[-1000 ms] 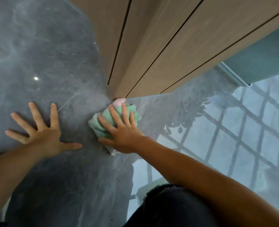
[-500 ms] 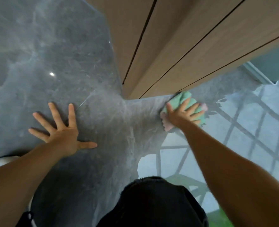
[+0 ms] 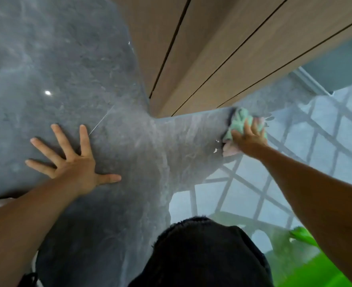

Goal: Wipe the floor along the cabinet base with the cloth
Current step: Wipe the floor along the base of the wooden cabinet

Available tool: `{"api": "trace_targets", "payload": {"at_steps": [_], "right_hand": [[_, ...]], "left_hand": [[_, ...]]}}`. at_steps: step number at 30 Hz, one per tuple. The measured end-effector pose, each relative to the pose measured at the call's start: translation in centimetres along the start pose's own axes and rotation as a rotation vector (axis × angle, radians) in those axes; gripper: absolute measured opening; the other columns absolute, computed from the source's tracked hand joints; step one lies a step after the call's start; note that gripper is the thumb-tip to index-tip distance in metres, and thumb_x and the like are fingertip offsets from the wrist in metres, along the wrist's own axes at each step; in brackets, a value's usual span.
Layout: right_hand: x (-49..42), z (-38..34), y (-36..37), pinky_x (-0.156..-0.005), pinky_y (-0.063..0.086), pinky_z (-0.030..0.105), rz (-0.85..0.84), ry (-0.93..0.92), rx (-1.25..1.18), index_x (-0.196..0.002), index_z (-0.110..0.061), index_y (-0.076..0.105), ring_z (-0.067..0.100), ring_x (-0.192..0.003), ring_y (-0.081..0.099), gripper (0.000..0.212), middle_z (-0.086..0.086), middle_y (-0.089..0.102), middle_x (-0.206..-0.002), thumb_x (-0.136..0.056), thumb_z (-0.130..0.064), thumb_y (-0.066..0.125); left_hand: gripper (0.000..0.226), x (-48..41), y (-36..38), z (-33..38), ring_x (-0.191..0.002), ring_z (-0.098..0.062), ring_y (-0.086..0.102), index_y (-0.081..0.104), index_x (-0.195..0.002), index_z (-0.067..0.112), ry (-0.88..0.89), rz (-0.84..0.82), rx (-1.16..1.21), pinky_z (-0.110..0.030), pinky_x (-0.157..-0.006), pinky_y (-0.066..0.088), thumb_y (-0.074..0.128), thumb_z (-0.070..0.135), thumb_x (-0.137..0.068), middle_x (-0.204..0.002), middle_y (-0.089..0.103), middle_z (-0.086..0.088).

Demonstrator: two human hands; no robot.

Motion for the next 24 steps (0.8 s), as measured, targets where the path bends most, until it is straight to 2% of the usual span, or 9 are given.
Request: {"api": "trace_targets", "payload": {"at_steps": [2,4,6,10,12,14,17,19,24], "right_hand": [[0.8,2.6,0.9,-0.119,-0.007,0.047,-0.089,0.342,-0.201,-0.154,-0.022,-0.004,0.037,-0.148,-0.015,0.077,0.016,-0.012,-0.163,-0.095,-0.058,0.031],[3.7,-1.2,2.1,-0.118,-0.01,0.051,-0.043,0.413,-0.244,-0.154,-0.019,-0.008,0.04,-0.147,-0.017,0.084,0.021,-0.014,-0.161,-0.092,-0.063,0.03],[6.6,-8.5,3.3,-0.115,-0.013,0.057,-0.028,0.192,-0.176,-0.151,-0.022,-0.017,0.044,-0.143,-0.023,0.091,0.019,-0.025,-0.158,-0.088,-0.07,0.027],[11.9,-22.7,3.1,-0.114,-0.009,0.061,-0.059,-0.541,-0.031,-0.146,-0.039,-0.02,0.046,-0.14,-0.03,0.09,0.015,-0.029,-0.158,-0.083,-0.07,0.037],[12.6,-24.7,2.4,-0.115,-0.005,0.061,-0.115,-0.61,-0.012,-0.146,-0.041,-0.018,0.046,-0.139,-0.031,0.089,0.019,-0.027,-0.158,-0.085,-0.064,0.044],[13.3,-24.6,2.1,-0.117,-0.001,0.062,-0.103,-0.686,0.115,-0.149,-0.035,-0.015,0.049,-0.14,-0.027,0.09,0.02,-0.026,-0.158,-0.088,-0.06,0.046],[15.2,-25.5,3.1,-0.117,0.015,0.061,-0.013,-0.959,0.358,-0.154,-0.026,0.008,0.053,-0.144,-0.003,0.074,0.024,-0.003,-0.161,-0.092,-0.061,0.032],[15.5,-27.3,3.3,-0.113,0.025,0.062,0.079,-1.019,0.371,-0.153,-0.026,0.017,0.054,-0.143,0.01,0.071,0.022,0.012,-0.16,-0.092,-0.061,0.033],[10.2,-34.6,-0.5,-0.119,0.002,0.06,0.142,-0.793,0.075,-0.15,-0.039,-0.011,0.043,-0.145,-0.02,0.075,0.011,-0.011,-0.163,-0.091,-0.066,0.027]], "left_hand": [[0.154,0.0,-0.1,0.0,-0.103,-0.053,-0.058,-0.059,-0.121,0.037,-0.009,0.015,0.012,-0.081,-0.102,-0.006,0.031,0.1,-0.015,-0.128,-0.067,-0.016],[0.155,-0.1,0.1,-0.1,-0.104,-0.054,-0.058,-0.055,-0.127,0.036,0.015,0.038,0.042,-0.081,-0.101,-0.007,0.037,0.101,-0.02,-0.131,-0.065,-0.017],[0.156,-0.5,0.3,-0.4,-0.105,-0.055,-0.058,-0.053,-0.13,0.035,0.031,0.081,0.062,-0.081,-0.101,-0.008,0.04,0.101,-0.022,-0.133,-0.064,-0.018],[0.144,-0.6,-0.2,0.1,-0.13,-0.063,-0.037,-0.035,-0.144,0.036,0.083,0.165,0.119,-0.082,-0.102,-0.004,0.03,0.102,-0.035,-0.15,-0.045,-0.022],[0.114,-1.1,-1.8,0.4,-0.138,-0.064,-0.02,-0.009,-0.154,0.036,0.146,0.279,0.143,-0.08,-0.107,-0.001,0.028,0.091,-0.062,-0.161,-0.024,-0.021],[0.091,-2.9,-4.7,0.5,-0.142,-0.06,-0.016,0.004,-0.155,0.039,0.224,0.354,0.116,-0.074,-0.112,0.0,0.025,0.081,-0.077,-0.165,-0.015,-0.015],[0.078,-6.9,-8.5,-1.5,-0.146,-0.052,-0.017,0.002,-0.151,0.049,0.236,0.413,0.089,-0.073,-0.112,-0.004,0.017,0.078,-0.08,-0.165,-0.015,-0.006],[0.077,-8.6,-9.6,-2.9,-0.146,-0.049,-0.019,-0.005,-0.149,0.052,0.207,0.459,0.079,-0.073,-0.112,-0.006,0.009,0.08,-0.078,-0.165,-0.017,-0.004],[0.07,-8.4,-9.8,-3.5,-0.149,-0.048,-0.004,0.016,-0.152,0.045,0.263,0.671,0.085,-0.071,-0.114,0.0,0.021,0.07,-0.087,-0.167,0.008,-0.008]]}}
Point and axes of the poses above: each hand's wrist, its own x-axis away from the middle knuckle, its own y-axis out of the palm, z = x × y, the point moved 6 cm from there along -x, towards the middle knuckle
